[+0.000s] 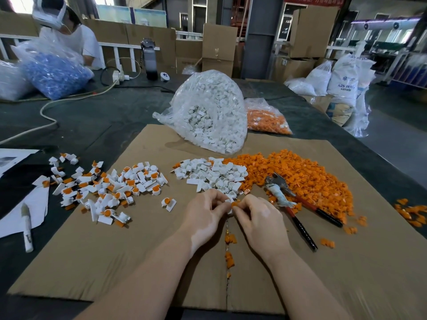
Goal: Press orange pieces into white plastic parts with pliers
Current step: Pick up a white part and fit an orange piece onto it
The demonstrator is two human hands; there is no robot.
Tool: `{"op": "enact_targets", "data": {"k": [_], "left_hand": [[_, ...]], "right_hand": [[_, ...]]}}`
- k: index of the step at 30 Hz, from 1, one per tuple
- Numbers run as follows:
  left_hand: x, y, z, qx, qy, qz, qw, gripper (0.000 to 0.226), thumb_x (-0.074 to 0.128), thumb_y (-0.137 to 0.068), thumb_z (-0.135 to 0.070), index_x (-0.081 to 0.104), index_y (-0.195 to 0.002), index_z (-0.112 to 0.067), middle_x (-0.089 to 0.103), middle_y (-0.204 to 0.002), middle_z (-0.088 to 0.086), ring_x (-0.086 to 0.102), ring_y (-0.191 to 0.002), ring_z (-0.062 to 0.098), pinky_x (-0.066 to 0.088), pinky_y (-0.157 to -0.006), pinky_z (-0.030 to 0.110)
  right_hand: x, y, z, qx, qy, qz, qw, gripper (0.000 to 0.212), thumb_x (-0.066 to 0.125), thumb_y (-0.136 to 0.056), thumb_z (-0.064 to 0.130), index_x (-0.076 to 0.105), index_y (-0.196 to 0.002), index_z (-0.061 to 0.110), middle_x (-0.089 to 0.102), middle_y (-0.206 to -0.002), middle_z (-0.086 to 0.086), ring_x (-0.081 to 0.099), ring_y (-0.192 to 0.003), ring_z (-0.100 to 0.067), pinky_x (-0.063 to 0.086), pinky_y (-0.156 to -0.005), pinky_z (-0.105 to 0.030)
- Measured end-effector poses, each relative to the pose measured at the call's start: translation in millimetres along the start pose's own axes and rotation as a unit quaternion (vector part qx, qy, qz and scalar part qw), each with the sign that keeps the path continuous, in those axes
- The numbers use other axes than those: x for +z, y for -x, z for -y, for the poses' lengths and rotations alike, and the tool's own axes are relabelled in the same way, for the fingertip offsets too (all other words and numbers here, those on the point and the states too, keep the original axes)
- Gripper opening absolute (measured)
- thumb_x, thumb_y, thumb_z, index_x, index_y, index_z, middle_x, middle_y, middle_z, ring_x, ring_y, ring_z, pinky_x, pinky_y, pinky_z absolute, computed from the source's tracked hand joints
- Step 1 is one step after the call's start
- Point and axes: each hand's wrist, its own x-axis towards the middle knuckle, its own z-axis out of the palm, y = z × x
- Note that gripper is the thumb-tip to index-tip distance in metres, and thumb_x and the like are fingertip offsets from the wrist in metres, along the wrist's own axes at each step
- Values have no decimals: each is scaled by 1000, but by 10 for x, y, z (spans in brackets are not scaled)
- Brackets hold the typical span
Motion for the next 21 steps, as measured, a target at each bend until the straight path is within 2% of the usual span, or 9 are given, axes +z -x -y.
{"op": "enact_targets", "data": {"k": [5,8,10,13,16,21], "left_hand": [[-4,-8,13,17,3,-17,1000,3,58,-91,-21,60,-89,-22,64,-83,-3,57,-81,12,39,-65,15],[-9,-15,17,16,16,-21,1000,5,58,-91,-20,60,-88,-23,63,-83,-1,56,-79,11,38,-63,12],[-13,-12,15,15,23,-17,999,5,58,-91,-20,61,-88,-23,63,-80,-2,55,-75,8,37,-60,7],[-15,-7,9,17,27,-10,999,5,58,-91,-19,62,-89,-21,63,-76,-4,55,-73,5,37,-59,8],[-9,-6,1,16,35,-9,999,6,59,-90,-16,62,-85,-19,60,-67,-8,52,-64,0,35,-57,8],[-7,-12,12,17,22,-10,1000,5,59,-90,-18,64,-90,-16,60,-70,-6,52,-65,1,35,-57,8]], "right_hand": [[-16,6,7,-8,-19,-9,1000,16,72,-81,22,62,-76,11,58,-71,4,52,-70,-14,40,-60,-26],[-50,5,17,-13,-61,-23,998,17,74,-79,18,66,-93,14,59,-78,9,52,-75,-6,44,-66,-19],[-66,6,18,-28,-89,-30,995,26,73,-79,11,68,-104,13,62,-84,7,55,-78,-8,48,-71,-22],[-84,1,33,-47,-82,-29,995,22,71,-80,8,71,-102,11,65,-85,1,58,-82,-16,51,-75,-32],[-95,-8,34,-52,-77,-33,995,19,72,-79,7,71,-98,10,63,-82,0,58,-80,-16,51,-73,-33],[-75,-3,30,-52,-73,-39,995,18,73,-79,10,71,-97,10,64,-82,1,58,-80,-15,51,-72,-31]]}}
